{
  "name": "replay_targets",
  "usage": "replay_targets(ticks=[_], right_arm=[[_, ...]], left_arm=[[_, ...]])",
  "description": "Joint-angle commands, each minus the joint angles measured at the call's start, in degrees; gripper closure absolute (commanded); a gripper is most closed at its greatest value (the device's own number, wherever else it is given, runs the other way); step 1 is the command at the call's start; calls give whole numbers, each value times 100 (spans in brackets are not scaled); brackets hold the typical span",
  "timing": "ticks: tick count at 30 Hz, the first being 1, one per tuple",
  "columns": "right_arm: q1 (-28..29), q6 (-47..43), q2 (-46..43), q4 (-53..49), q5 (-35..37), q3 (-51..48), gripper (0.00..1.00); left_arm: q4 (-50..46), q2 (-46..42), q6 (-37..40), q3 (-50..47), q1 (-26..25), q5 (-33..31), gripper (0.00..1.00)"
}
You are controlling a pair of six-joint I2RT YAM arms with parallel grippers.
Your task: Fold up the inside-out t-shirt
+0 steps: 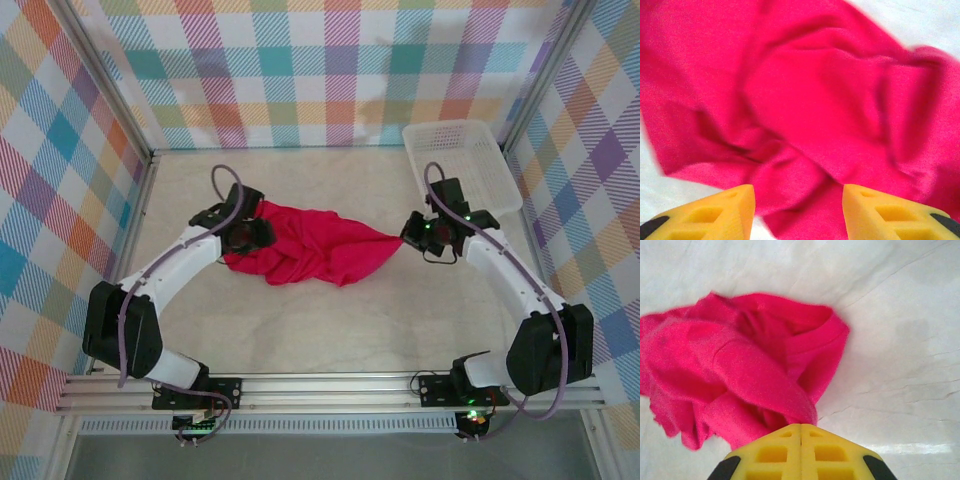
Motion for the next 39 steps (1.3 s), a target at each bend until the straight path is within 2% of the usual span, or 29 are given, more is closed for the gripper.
replay_targets(ticks=[1,7,16,17,19,21,25,29,39], right_arm=[[-72,108,-282,53,115,-8,100],[-281,1,-323,-65,-32,89,100],[-299,63,-285,12,-214,226,100],[-301,50,-259,4,-230,261,100],[-299,46,-218,3,-258,323,100],[-299,32,-191,-5,-234,376,100],[-340,-118,-66,-185,-39,722,100],[-544,-229,88,-447,6,1381,100],[-782,-333,136,-1233,-174,3883,100]], left_arm=[[-237,163,-160,-362,395,-34,51],[228,738,-239,-247,531,362,48],[527,1609,-472,-117,531,733,51],[551,1613,-481,-108,531,746,58],[536,1584,-488,-87,531,741,83],[306,1487,-468,31,531,645,100],[-524,1025,-232,664,539,270,100],[-1483,679,181,1997,662,-89,100],[-2495,148,391,4613,1568,103,100]])
